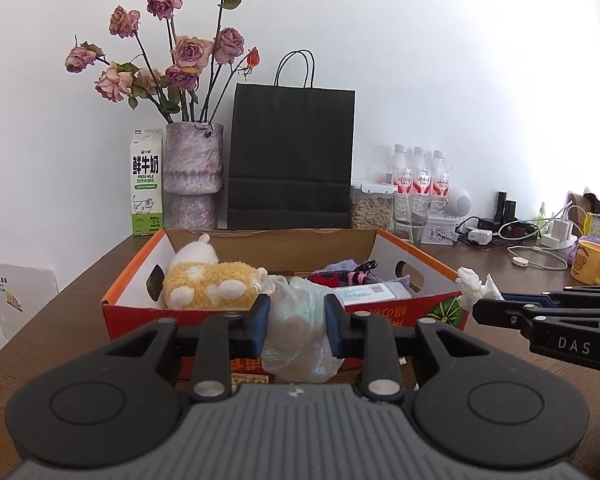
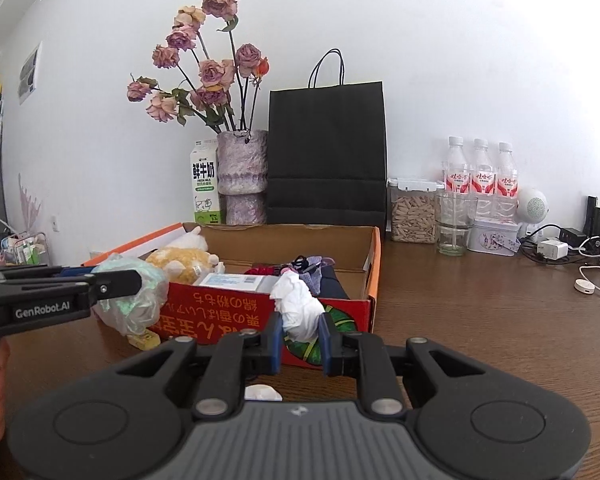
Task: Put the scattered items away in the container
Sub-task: 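Carry the tissue and plastic bag up over the box and release them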
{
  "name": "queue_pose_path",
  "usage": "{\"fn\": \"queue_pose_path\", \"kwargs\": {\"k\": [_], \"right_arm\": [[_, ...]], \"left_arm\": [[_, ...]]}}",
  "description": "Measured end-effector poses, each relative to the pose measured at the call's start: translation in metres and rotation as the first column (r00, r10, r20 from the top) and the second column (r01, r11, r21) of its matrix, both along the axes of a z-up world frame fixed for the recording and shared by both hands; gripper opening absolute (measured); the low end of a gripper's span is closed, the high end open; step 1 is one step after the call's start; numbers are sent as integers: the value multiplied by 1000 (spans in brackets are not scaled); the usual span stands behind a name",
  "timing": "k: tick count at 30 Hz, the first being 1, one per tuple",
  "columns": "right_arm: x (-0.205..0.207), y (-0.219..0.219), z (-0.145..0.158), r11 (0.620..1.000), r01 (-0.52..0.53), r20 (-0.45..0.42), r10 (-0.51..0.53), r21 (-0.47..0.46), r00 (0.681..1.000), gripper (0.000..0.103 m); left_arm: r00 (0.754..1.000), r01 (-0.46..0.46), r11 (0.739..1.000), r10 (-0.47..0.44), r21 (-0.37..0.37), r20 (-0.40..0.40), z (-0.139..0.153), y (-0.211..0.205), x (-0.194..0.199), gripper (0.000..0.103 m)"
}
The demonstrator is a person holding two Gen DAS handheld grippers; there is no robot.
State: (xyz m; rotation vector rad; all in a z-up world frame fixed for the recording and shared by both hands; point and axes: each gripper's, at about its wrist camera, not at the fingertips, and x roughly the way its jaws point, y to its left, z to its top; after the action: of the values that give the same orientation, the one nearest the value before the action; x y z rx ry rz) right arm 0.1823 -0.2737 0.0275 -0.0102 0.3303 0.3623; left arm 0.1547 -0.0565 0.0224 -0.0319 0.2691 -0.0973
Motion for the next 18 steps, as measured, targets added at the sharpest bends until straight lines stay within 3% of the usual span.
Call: {"fn": "queue_pose_path", "kwargs": {"k": [9, 18], "right_arm": [[0, 9, 29, 1000, -9, 61, 9, 2, 998, 17], [20, 23, 72, 1000, -18, 162, 20, -13, 987, 17]], "left_arm": [[995, 15, 1000, -13, -13, 103, 39, 5, -3, 29], [984, -23, 999, 29, -36, 177, 75, 6, 26, 29]]}}
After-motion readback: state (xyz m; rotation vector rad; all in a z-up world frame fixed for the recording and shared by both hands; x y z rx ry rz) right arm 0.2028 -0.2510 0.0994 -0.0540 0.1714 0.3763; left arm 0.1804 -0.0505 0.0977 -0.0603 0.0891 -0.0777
